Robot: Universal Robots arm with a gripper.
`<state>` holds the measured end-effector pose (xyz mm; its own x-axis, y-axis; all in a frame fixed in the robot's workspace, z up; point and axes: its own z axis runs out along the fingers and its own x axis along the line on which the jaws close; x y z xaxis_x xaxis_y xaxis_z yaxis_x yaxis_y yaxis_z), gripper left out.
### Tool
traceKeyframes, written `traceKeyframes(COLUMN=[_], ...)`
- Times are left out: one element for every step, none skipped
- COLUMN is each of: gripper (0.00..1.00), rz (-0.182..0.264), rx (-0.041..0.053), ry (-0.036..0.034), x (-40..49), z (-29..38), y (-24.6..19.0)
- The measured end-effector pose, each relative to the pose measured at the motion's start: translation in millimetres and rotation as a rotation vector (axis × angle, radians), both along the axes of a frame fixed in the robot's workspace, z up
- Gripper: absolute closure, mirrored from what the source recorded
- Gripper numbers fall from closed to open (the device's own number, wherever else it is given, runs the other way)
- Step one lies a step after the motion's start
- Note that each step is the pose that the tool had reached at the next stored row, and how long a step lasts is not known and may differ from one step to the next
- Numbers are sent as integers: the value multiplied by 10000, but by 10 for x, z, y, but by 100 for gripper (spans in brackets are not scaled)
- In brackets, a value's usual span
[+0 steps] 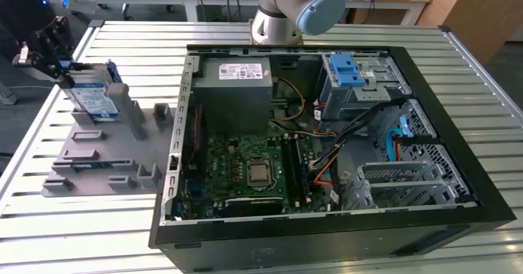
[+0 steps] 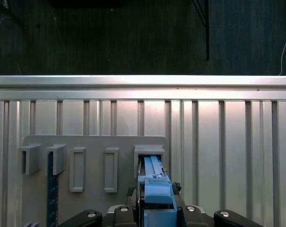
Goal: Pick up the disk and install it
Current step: 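Pick up the disk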
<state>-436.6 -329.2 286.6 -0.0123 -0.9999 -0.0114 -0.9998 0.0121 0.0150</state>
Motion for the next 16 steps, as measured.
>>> traceKeyframes(gripper=[63, 63, 63, 63, 62, 62, 56, 56, 56, 56, 56, 56, 56, 56, 56, 56], rz=[1, 2, 3, 5, 5, 6, 8, 9, 10, 11, 11, 11, 11, 11, 11, 11], rx=[0, -1, 0, 0, 0, 0, -1, 0, -1, -1, -1, -1, -2, 0, -1, 0], ry=[1, 1, 0, 0, 0, 0, 0, 0, 0, 0, 1, 2, 3, 0, 0, -1], x=[0, 0, 0, 0, 0, 0, 0, 0, 0, 0, 0, 0, 0, 0, 0, 0], z=[0, 0, 0, 0, 0, 0, 0, 0, 0, 0, 0, 4, 10, 13, 18, 19], y=[0, 0, 0, 0, 0, 0, 0, 0, 0, 0, 0, 0, 0, 0, 0, 0])
